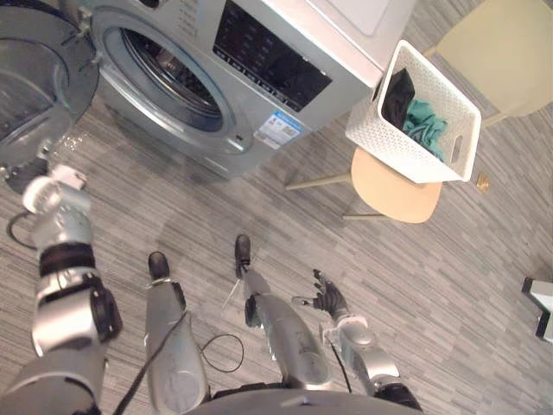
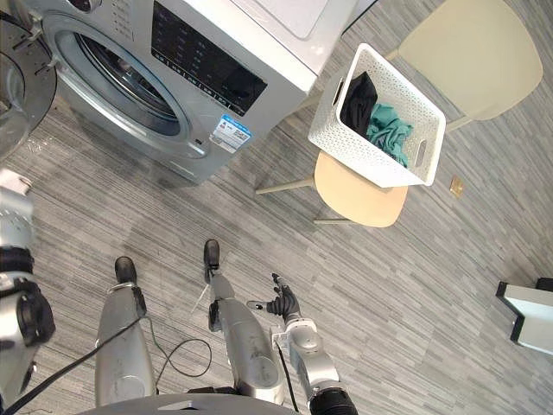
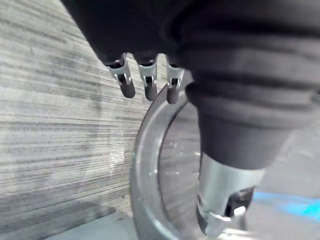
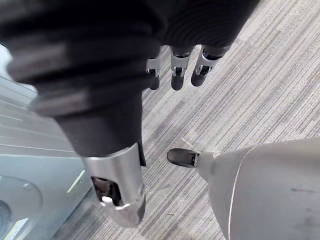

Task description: Pick up the laundry basket with both hands and put the clothes into the washing machine.

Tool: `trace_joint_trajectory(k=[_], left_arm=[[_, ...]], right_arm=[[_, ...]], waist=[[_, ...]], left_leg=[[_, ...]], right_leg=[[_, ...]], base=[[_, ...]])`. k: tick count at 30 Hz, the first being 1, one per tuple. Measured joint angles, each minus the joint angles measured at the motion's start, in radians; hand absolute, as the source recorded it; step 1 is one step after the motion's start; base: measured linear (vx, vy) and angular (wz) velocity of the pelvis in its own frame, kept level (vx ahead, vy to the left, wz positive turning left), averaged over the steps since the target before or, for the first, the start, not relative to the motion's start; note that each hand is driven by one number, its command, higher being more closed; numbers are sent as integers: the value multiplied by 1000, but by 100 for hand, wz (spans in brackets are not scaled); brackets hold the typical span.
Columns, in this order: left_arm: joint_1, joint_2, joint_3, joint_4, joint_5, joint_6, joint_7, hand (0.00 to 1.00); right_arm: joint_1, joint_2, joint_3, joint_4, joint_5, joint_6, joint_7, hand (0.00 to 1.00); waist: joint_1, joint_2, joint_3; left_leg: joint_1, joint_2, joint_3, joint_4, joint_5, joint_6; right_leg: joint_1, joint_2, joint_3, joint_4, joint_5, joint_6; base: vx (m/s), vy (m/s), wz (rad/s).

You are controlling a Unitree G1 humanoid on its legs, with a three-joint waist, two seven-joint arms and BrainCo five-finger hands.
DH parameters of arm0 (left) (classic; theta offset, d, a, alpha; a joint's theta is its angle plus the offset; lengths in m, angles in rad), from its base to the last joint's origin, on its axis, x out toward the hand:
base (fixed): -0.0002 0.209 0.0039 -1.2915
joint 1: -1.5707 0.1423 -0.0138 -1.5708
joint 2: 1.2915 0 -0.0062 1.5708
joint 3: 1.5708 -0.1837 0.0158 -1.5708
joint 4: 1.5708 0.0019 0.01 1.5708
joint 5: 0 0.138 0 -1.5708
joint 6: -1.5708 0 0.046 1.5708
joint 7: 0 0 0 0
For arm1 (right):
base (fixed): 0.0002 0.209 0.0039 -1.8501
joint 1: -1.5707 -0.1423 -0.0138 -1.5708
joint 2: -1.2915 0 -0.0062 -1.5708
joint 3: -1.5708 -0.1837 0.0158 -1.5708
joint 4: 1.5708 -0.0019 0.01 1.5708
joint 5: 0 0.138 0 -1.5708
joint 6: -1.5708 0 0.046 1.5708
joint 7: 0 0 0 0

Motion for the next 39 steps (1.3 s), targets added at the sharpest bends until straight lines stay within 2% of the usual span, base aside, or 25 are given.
trace_joint_trajectory(k=[1,2,3,5,6,7,10,11,12,16,18,24,28,30,32,33,35,36,37,38,39], left_arm=[[68,-36,-20,-24,23,2,-27,0],[174,-102,-53,-34,52,2,-84,0],[210,-125,-67,-32,58,2,-104,0],[316,-195,-83,6,55,2,-177,0],[381,-230,-83,88,13,3,-253,0],[407,-243,-83,120,-6,3,-273,0],[527,-306,-70,284,-18,17,-344,0],[542,-316,-69,307,-5,22,-347,0],[581,-339,-60,362,55,31,-363,0],[654,-379,-1,450,171,67,-392,0],[675,-391,22,463,202,72,-404,0],[695,-420,59,480,233,73,-428,0],[694,-434,55,468,234,65,-452,0],[694,-442,38,443,238,63,-454,0],[690,-445,25,429,263,61,-461,0],[689,-452,24,417,275,57,-467,0],[686,-468,29,409,297,56,-474,0],[692,-482,31,410,313,57,-475,0],[698,-480,33,410,316,56,-475,0],[713,-478,41,410,329,55,-475,0],[718,-478,44,410,339,54,-475,0]], right_arm=[[2,1,-9,10,-2,3,1,0],[5,2,-41,33,-14,9,2,0],[5,2,-58,41,-18,16,2,0],[5,1,-125,90,-21,21,2,0],[3,-3,-177,153,-23,29,2,0],[3,-5,-196,177,-26,35,2,0],[-3,-6,-309,357,-60,43,0,0],[-3,-6,-331,388,-61,44,-1,0],[-4,-6,-392,470,-60,47,-5,0],[0,-7,-533,603,-67,60,-10,0],[3,-6,-560,628,-85,66,-10,0],[5,-4,-648,646,-71,64,-47,0],[10,3,-669,659,-58,65,-48,0],[5,5,-669,648,-56,64,-49,0],[-4,21,-664,612,-47,63,-51,0],[-3,31,-664,585,-40,62,-51,0],[-11,27,-664,579,-39,55,-51,0],[-14,27,-661,571,-39,54,-50,0],[-22,29,-638,567,-42,55,-50,0],[-17,31,-602,565,-52,56,-49,0],[-24,30,-577,559,-60,57,-49,0]], waist=[[6,5,1],[13,26,-6],[16,36,-8],[17,77,-32],[25,112,-56],[26,128,-67],[30,200,-142],[30,210,-153],[30,224,-185],[23,231,-224],[25,230,-244],[24,263,-271],[25,288,-272],[28,294,-268],[34,296,-268],[42,290,-267],[52,305,-273],[56,317,-281],[55,309,-291],[51,314,-319],[48,318,-332]], left_leg=[[22,-4,0,-12,2,-2],[58,-10,1,-30,2,-2],[75,-16,1,-40,2,-2],[126,-30,5,-77,13,-2],[183,-44,11,-115,21,-3],[206,-49,17,-131,23,-4],[324,-77,34,-236,50,-4],[345,-80,35,-256,55,-5],[387,-91,38,-301,72,-4],[484,-103,34,-389,106,-6],[494,-103,33,-409,115,-8],[522,-96,28,-419,130,-10],[523,-74,4,-312,83,-11],[526,-75,2,-274,58,-2],[527,-81,13,-260,46,-7],[527,-93,20,-249,45,-6],[491,-132,-13,-132,-13,3],[497,-146,-27,-123,-78,43],[504,-157,-20,-144,-85,56],[506,-161,4,-188,-83,61],[511,-159,18,-207,-81,63]], right_leg=[[18,-2,-2,4,-7,2],[49,-6,-10,5,-26,-7],[64,-9,-14,5,-30,-3],[102,-23,-28,6,-40,1],[139,-34,-28,6,-51,4],[154,-37,-29,6,-56,7],[206,-58,-31,47,-103,15],[211,-61,-32,59,-116,15],[222,-68,-34,84,-140,16],[280,-75,-51,101,-168,14],[288,-75,-53,100,-172,13],[328,-68,-61,90,-175,4],[346,-57,-74,182,-230,-6],[336,-58,-69,237,-260,-5],[318,-59,-55,274,-276,-2],[297,-73,-38,281,-277,-3],[271,-79,-2,284,-274,0],[266,-66,27,277,-268,6],[269,-64,47,262,-263,7],[273,-66,63,215,-248,-1],[265,-67,60,235,-235,-18]], base=[[102,-53,18],[115,-42,21],[99,-23,26],[110,-6,24],[157,-6,17],[133,-2,10],[119,5,7],[70,23,15],[77,17,13],[21,1,15],[-37,-12,9],[-53,-13,5],[-58,-29,14],[-100,1,3],[-121,9,-12],[-98,101,-38],[-58,132,-55],[-55,129,-61],[-95,182,-68],[-50,150,-57],[-9,119,-48]])
